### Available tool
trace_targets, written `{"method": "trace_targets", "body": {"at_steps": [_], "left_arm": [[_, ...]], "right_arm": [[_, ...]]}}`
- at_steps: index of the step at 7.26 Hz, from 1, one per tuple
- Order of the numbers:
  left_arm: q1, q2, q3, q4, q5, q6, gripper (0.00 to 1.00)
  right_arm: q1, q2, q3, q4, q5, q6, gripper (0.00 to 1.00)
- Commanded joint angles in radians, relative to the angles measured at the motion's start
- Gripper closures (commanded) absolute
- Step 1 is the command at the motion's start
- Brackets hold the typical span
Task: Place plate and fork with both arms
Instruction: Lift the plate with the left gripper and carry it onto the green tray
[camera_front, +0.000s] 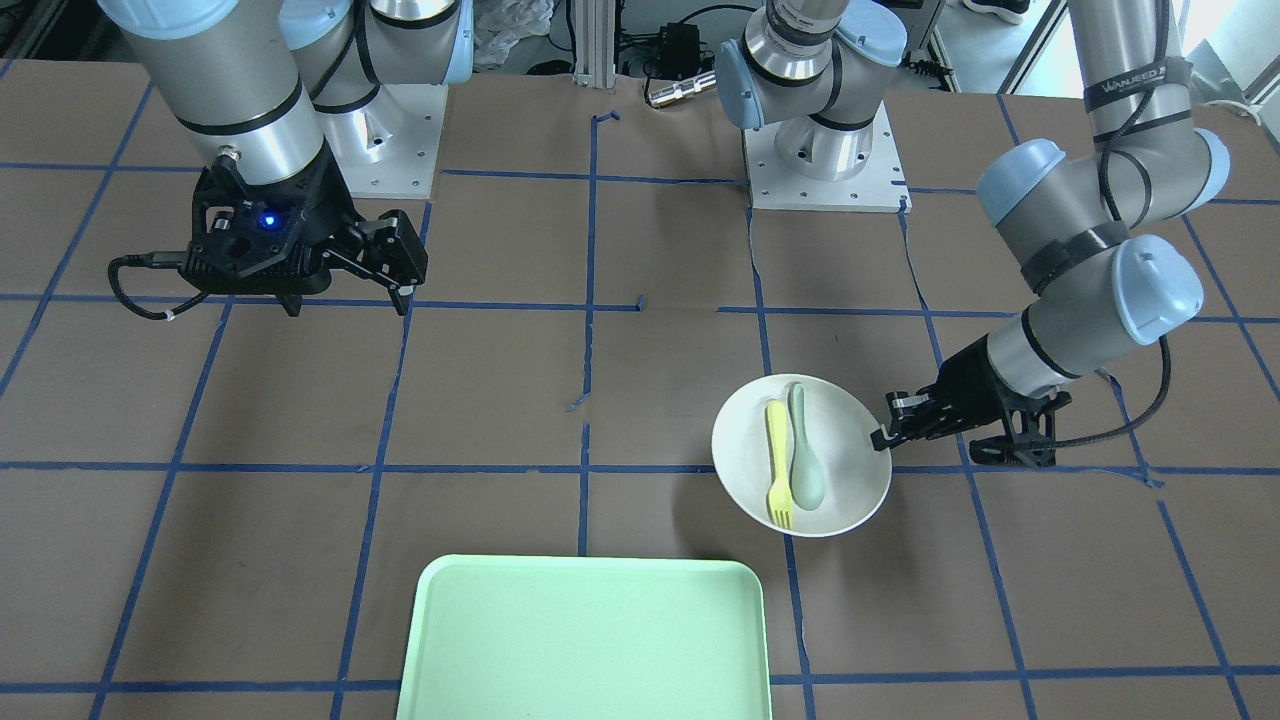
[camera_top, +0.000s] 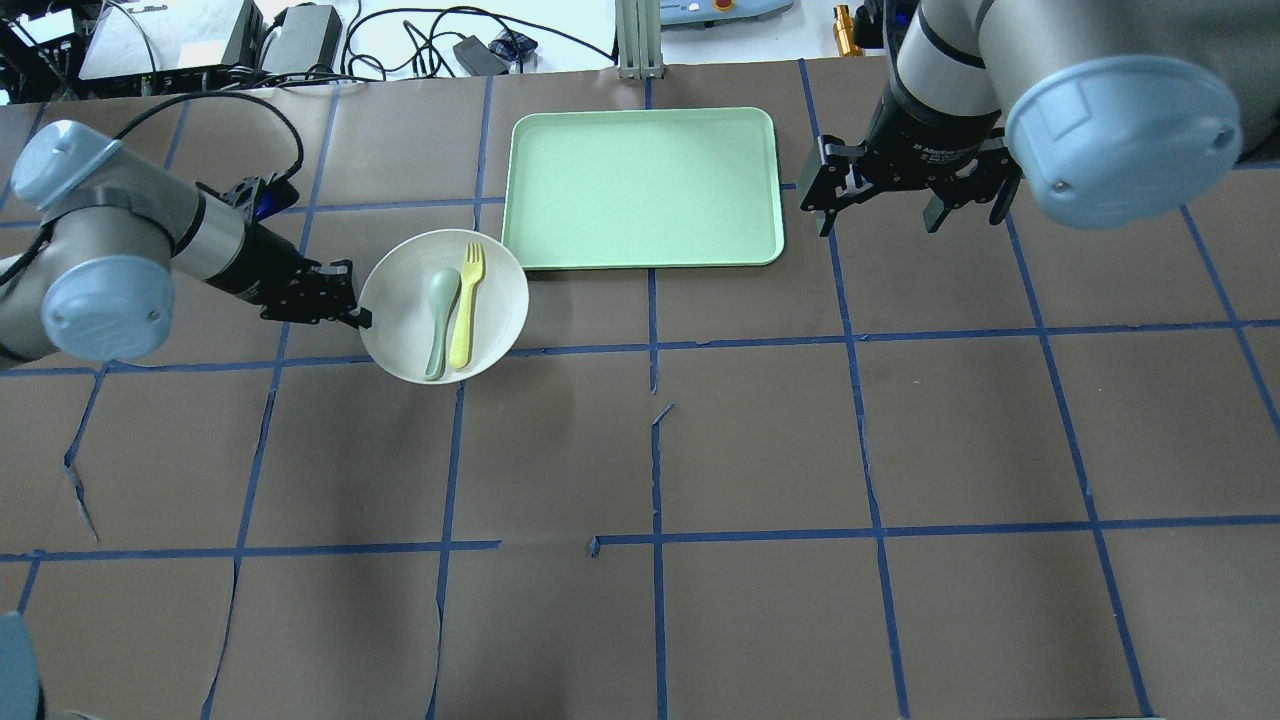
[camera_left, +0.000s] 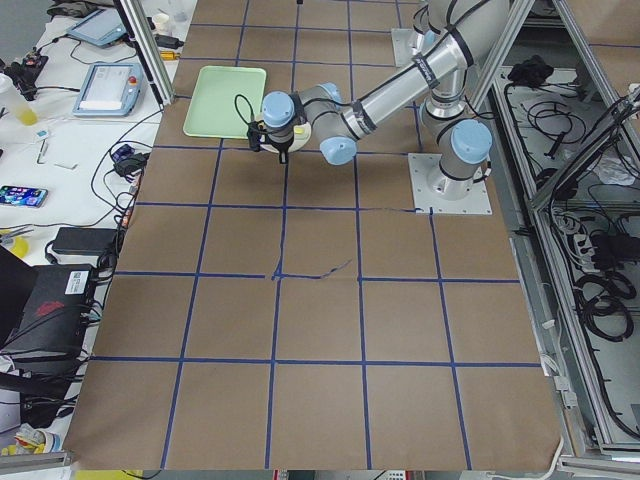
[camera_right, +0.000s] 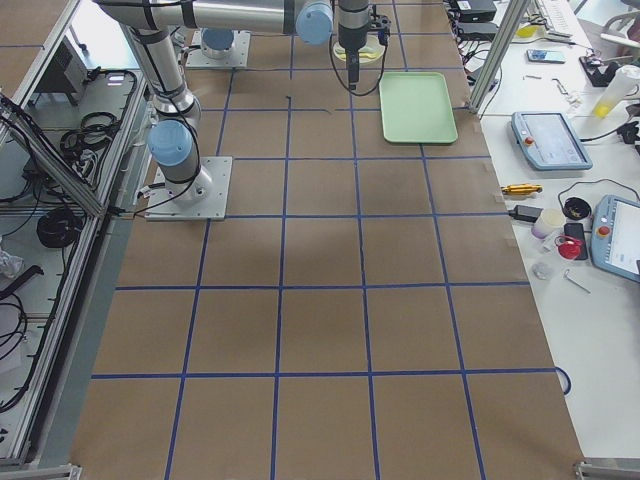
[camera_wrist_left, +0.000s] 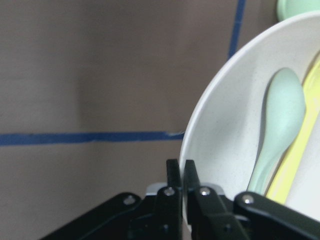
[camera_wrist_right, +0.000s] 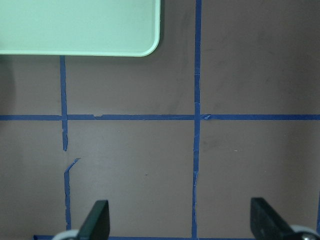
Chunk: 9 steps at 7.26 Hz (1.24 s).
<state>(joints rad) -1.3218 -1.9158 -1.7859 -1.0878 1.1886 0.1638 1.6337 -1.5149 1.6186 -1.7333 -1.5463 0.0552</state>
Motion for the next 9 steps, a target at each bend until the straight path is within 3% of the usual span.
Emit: {"method": "trace_targets", "body": {"at_steps": [1, 3, 5, 7, 9], "left_arm": [[-0.141, -0.191, 0.270, -0.006, -0.009, -0.151, 1.00], [-0.209, -0.348, 0.498, -0.049, -0.017, -0.210, 1.00], [-0.258, -0.473, 0.645, -0.052, -0.007, -0.265, 1.00], [-0.309, -0.540, 0.721, -0.052, 0.061, -0.311, 1.00], [-0.315, -0.549, 0.724, -0.050, 0.062, -0.317, 1.00]], "right_arm": [[0.000, 0.001, 0.000, 0.000, 0.000, 0.000, 0.00], [0.000, 0.001, 0.000, 0.000, 0.000, 0.000, 0.00], [0.002, 0.001, 0.001, 0.000, 0.000, 0.002, 0.00], [0.003, 0.001, 0.001, 0.000, 0.000, 0.002, 0.00], [0.003, 0.001, 0.001, 0.000, 0.000, 0.002, 0.00]]}}
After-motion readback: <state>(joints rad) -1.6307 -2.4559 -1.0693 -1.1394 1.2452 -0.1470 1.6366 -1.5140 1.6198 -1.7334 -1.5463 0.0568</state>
